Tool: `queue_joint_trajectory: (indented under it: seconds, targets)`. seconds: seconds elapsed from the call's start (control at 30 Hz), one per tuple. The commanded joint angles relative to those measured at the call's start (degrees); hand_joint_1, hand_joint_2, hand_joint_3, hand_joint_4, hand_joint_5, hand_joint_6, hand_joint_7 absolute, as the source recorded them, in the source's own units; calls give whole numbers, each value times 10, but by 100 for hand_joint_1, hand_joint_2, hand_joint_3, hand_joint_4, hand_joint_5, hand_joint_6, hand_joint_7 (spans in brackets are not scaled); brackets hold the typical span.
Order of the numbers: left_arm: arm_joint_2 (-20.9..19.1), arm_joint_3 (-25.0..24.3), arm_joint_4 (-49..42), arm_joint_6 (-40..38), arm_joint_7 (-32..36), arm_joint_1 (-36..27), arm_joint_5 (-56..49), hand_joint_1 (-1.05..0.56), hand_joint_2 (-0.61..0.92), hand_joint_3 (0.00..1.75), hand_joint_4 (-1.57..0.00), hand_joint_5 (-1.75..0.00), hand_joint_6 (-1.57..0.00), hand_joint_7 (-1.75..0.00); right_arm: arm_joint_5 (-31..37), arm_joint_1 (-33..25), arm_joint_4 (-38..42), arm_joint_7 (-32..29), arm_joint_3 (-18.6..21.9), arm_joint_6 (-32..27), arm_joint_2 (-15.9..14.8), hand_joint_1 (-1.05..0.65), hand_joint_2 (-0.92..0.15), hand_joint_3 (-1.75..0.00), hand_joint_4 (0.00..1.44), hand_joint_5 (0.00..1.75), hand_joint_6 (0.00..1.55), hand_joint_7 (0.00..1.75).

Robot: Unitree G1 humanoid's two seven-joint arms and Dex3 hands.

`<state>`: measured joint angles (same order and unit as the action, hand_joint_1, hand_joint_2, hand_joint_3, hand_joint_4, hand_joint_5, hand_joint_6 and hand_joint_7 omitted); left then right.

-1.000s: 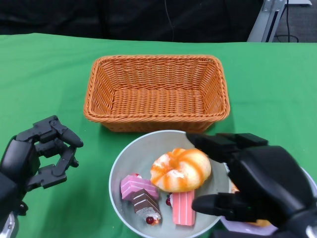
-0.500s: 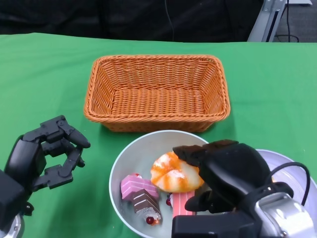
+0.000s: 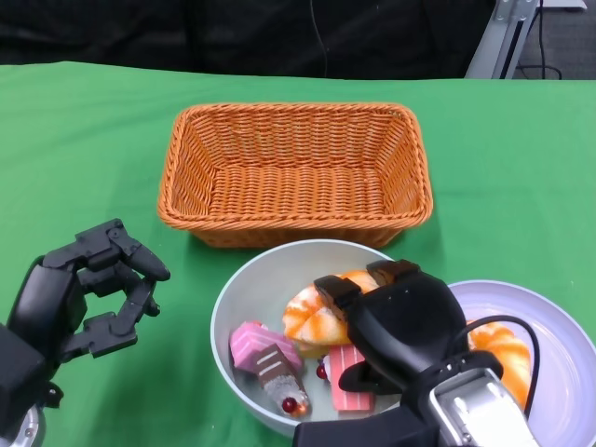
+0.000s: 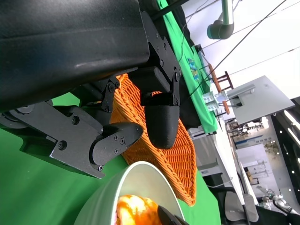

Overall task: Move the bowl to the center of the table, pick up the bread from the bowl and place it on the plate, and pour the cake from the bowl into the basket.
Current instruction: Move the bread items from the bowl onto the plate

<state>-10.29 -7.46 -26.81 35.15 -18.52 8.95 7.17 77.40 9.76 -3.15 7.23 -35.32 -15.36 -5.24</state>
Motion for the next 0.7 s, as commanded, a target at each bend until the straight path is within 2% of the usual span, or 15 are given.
queue_joint_trajectory:
  seconds: [0.03,0.13,0.27,0.37,0.4,0.5,0.53,0.6,0.67,0.7]
  targets:
    - [-7,-2,8,-1,2,-7,0,-9,66,93,-74,-161,-71,-135,6,5,25,-30,-12,-5,0,-74,-90,0,48,4,51,1]
    - [-6,-2,9,-2,-2,-7,5,-8,65,93,-74,-161,-71,-135,3,11,41,-45,-19,-3,-3,-63,-92,-2,61,9,58,3]
    - [-7,-1,9,-2,1,-8,1,-9,65,93,-75,-161,-71,-134,-14,16,61,-75,-18,1,-1,-46,-91,-2,91,17,84,8]
    - [-9,-1,8,-1,0,-7,1,-8,66,93,-74,-161,-71,-134,-32,21,78,-104,-17,15,-3,-39,-90,0,101,22,96,10]
    - [-8,-2,8,-1,-1,-7,2,-8,66,93,-74,-161,-71,-134,-38,24,86,-120,-17,24,-6,-36,-89,0,103,30,99,9]
    - [-9,-2,3,4,1,-6,-2,-7,66,93,-74,-161,-71,-134,-51,37,115,-174,-19,49,-14,-32,-86,0,87,95,110,4]
    - [-10,-2,2,5,1,-6,-2,-7,67,92,-74,-161,-70,-134,-56,40,122,-185,-19,57,-17,-32,-87,0,84,108,112,3]
    - [-9,-3,2,2,-3,-6,4,-7,67,92,-74,-161,-70,-134,-74,47,141,-218,-15,76,-19,-32,-87,0,82,125,115,3]
    - [-8,-3,2,2,-4,-6,6,-7,67,91,-74,-161,-71,-134,-93,54,160,-249,-10,93,-20,-31,-86,0,82,135,118,4]
    - [-8,-3,2,3,-3,-6,5,-7,67,91,-74,-161,-71,-134,-100,58,169,-260,-10,99,-21,-32,-87,0,77,146,120,5]
